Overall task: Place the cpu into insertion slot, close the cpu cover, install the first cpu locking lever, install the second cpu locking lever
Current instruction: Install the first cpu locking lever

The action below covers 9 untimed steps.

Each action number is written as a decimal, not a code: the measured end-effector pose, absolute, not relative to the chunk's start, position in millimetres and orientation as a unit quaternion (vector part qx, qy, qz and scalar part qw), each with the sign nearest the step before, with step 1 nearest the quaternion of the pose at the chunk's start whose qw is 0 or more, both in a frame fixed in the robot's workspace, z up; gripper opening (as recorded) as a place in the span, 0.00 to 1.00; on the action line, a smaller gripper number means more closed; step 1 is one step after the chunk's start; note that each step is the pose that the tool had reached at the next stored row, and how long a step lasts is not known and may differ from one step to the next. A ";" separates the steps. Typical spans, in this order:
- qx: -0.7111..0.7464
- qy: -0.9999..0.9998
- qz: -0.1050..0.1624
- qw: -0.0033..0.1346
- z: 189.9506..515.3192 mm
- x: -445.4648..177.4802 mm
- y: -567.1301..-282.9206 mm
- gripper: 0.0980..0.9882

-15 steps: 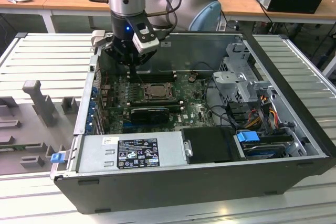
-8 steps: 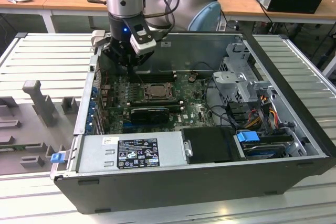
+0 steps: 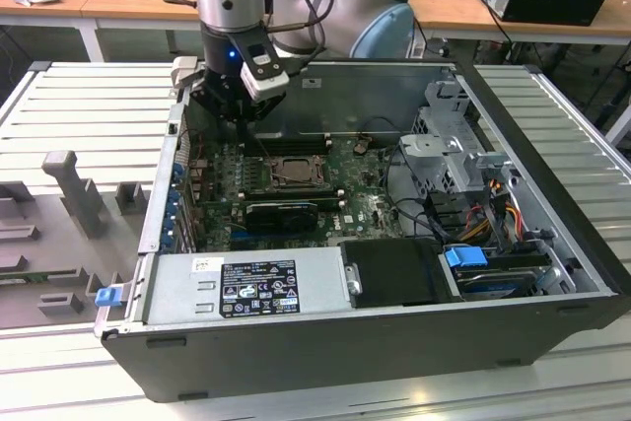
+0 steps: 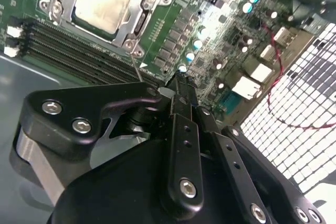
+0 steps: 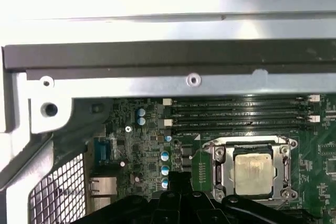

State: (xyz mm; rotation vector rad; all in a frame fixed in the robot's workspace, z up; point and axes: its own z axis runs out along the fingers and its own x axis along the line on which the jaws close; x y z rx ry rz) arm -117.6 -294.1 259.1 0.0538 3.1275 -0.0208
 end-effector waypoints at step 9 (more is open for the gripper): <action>0.017 1.000 -0.007 0.007 255.6 -118.1 -282.6 0.01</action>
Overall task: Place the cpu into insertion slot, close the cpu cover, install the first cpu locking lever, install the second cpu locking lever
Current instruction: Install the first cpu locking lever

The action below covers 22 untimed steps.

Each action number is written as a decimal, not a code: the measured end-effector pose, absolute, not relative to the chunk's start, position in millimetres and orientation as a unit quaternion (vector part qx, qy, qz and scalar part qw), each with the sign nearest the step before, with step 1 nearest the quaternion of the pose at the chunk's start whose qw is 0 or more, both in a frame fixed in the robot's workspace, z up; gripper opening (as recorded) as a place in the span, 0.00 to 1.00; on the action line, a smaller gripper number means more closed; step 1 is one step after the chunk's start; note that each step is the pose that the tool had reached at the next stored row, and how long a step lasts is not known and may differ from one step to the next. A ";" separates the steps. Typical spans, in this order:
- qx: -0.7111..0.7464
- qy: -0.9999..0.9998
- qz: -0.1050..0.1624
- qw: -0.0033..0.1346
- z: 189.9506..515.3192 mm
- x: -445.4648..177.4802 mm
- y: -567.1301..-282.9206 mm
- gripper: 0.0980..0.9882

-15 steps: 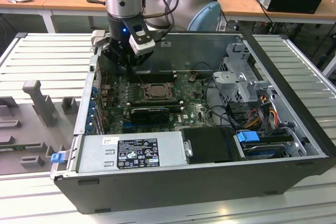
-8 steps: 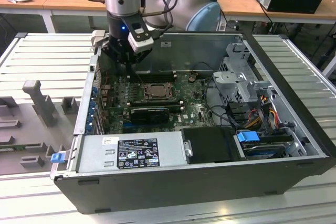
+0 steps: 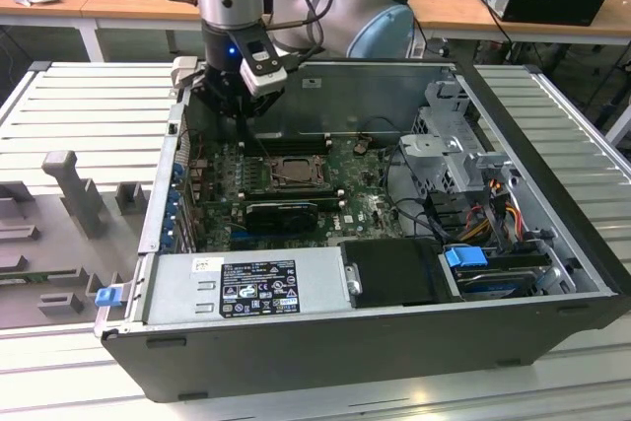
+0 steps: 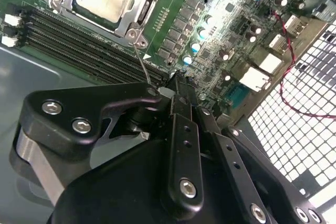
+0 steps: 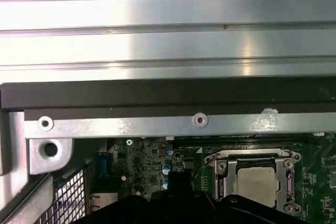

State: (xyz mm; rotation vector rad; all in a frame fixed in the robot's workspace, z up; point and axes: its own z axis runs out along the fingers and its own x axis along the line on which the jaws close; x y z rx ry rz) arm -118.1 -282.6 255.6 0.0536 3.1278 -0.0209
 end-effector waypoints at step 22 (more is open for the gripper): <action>0.017 1.000 -0.007 0.003 255.0 -60.7 -281.2 0.01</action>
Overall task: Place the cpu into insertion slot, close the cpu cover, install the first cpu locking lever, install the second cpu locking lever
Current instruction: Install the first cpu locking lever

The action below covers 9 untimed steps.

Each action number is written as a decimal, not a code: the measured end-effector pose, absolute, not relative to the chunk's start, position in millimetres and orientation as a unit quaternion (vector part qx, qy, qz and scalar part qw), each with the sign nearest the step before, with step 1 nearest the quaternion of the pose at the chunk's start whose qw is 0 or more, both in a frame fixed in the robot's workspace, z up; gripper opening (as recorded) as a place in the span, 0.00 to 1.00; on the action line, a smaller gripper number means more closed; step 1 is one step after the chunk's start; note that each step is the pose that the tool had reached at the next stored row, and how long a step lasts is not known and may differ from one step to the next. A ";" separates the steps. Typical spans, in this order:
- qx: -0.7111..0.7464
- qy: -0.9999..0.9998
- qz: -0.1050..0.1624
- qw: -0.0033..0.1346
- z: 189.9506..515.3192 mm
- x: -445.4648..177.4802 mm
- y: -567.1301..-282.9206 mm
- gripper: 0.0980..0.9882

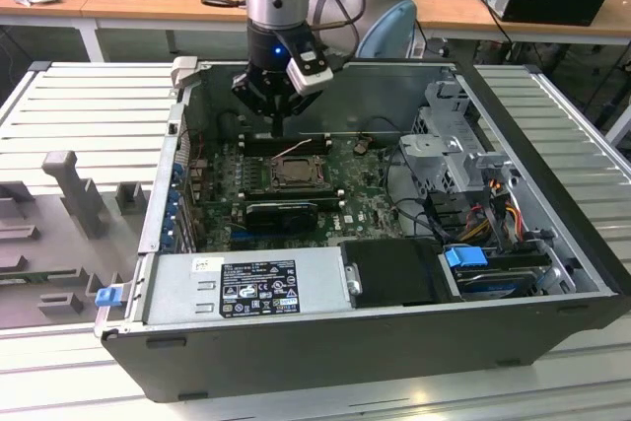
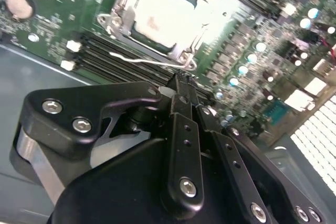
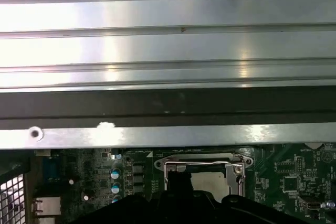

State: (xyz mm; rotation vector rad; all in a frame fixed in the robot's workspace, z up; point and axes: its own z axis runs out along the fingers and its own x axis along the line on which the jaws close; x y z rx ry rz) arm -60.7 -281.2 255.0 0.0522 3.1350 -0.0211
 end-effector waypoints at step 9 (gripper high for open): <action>0.016 1.000 0.005 0.008 252.1 -54.7 -283.9 0.01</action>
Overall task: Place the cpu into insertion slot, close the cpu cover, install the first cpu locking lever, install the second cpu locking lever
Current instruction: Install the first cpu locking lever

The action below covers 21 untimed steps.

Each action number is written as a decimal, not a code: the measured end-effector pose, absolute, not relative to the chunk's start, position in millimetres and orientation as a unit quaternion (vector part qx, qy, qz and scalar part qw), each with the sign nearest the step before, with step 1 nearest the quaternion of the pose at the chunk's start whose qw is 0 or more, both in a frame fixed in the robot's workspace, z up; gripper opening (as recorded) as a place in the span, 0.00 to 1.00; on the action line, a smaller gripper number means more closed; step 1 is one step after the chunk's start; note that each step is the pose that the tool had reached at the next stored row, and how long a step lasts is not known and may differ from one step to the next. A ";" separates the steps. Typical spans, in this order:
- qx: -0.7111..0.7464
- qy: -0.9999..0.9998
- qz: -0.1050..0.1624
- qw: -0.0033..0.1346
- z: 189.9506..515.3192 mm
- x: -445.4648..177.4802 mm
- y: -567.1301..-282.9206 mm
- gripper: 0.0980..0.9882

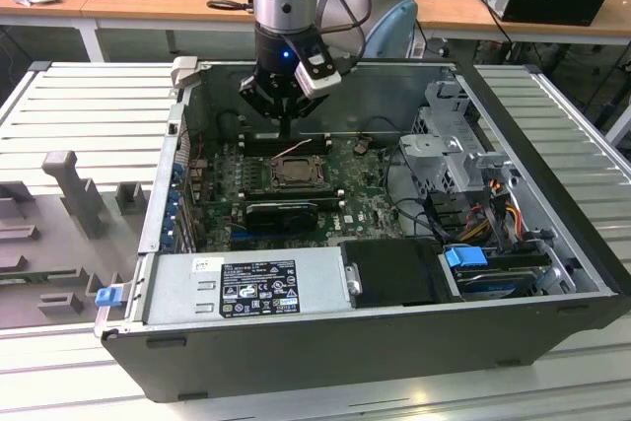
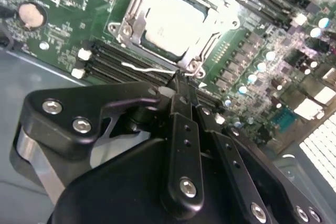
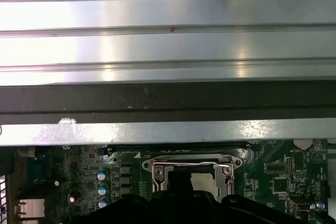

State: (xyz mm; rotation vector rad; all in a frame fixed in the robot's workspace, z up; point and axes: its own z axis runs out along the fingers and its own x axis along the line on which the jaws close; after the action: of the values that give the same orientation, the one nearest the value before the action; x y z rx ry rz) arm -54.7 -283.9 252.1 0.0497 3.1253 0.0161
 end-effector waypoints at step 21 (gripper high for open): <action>-0.008 0.999 0.040 0.008 222.3 -34.8 -284.6 0.01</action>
State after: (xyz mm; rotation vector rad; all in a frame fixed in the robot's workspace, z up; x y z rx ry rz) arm -34.8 -284.6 222.3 -0.0246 3.1223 0.1236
